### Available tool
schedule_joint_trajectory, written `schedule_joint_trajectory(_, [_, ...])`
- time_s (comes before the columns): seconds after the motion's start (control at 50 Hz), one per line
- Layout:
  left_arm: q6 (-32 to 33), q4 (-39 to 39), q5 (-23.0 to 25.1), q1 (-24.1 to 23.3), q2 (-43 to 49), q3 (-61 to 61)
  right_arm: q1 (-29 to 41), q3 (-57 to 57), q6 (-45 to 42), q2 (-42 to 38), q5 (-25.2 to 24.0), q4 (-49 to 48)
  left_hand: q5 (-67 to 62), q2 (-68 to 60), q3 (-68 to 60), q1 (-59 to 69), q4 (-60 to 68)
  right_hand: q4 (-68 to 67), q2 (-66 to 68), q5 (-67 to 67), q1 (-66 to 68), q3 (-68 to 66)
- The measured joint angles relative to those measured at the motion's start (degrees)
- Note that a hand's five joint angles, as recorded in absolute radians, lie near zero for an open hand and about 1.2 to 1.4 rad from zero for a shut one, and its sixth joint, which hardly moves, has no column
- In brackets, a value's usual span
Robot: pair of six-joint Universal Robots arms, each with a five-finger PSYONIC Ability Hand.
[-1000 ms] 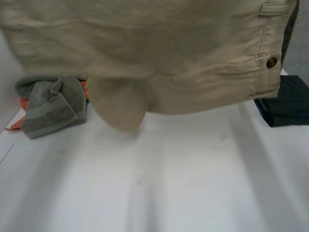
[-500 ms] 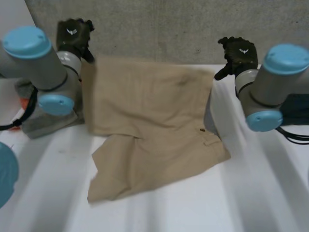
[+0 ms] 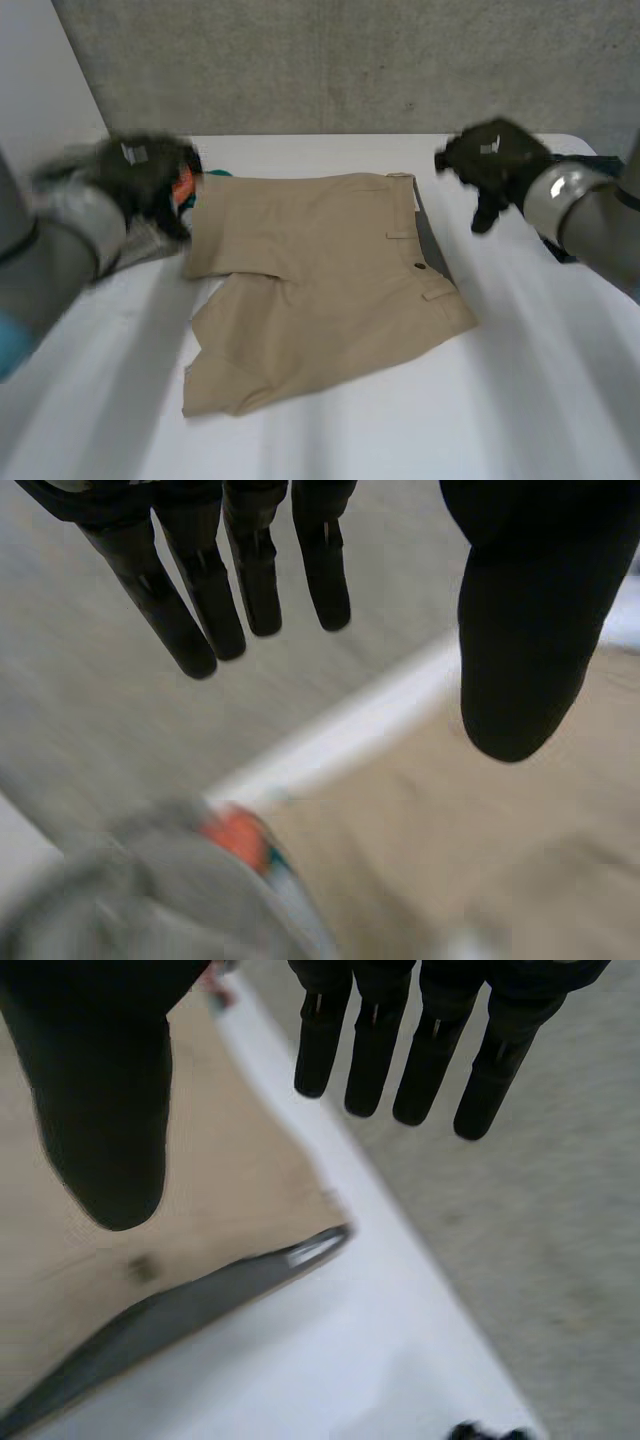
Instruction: Fold the laundry.
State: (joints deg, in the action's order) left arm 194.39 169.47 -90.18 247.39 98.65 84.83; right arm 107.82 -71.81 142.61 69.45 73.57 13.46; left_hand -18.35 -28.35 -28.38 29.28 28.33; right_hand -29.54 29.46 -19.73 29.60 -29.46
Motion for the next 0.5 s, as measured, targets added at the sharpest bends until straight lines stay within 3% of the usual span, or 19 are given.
schedule_joint_trajectory(0.12, [0.24,-8.52,4.27,-1.51,-7.41,14.57,-1.95,-11.47,-7.66,4.19,-5.36,7.76,-13.74,-13.99,-13.9,13.9,13.99,-8.11,8.25,-7.92,8.09,-8.29])
schedule_joint_trajectory(0.26, [-0.41,-9.88,7.24,-2.21,-10.68,25.76,-3.77,-20.72,-13.23,3.39,-10.63,9.86,-11.06,-11.29,-11.19,9.65,10.99,-10.22,10.32,-9.95,10.32,-10.44])
schedule_joint_trajectory(0.32, [-0.81,-6.79,7.46,-2.63,-9.69,29.14,-4.52,-24.22,-13.78,1.33,-12.44,4.47,-3.07,-3.44,-3.42,1.62,3.1,-6.46,7.0,-5.84,6.85,-6.72])
schedule_joint_trajectory(0.5, [-0.83,6.33,3.68,-2.46,-2.79,31.8,-5.0,-27.61,-10.54,-4.36,-13.53,-13.44,-0.73,-1.44,-1.68,0.67,0.93,-0.9,1.06,0.49,1.79,-1.22])
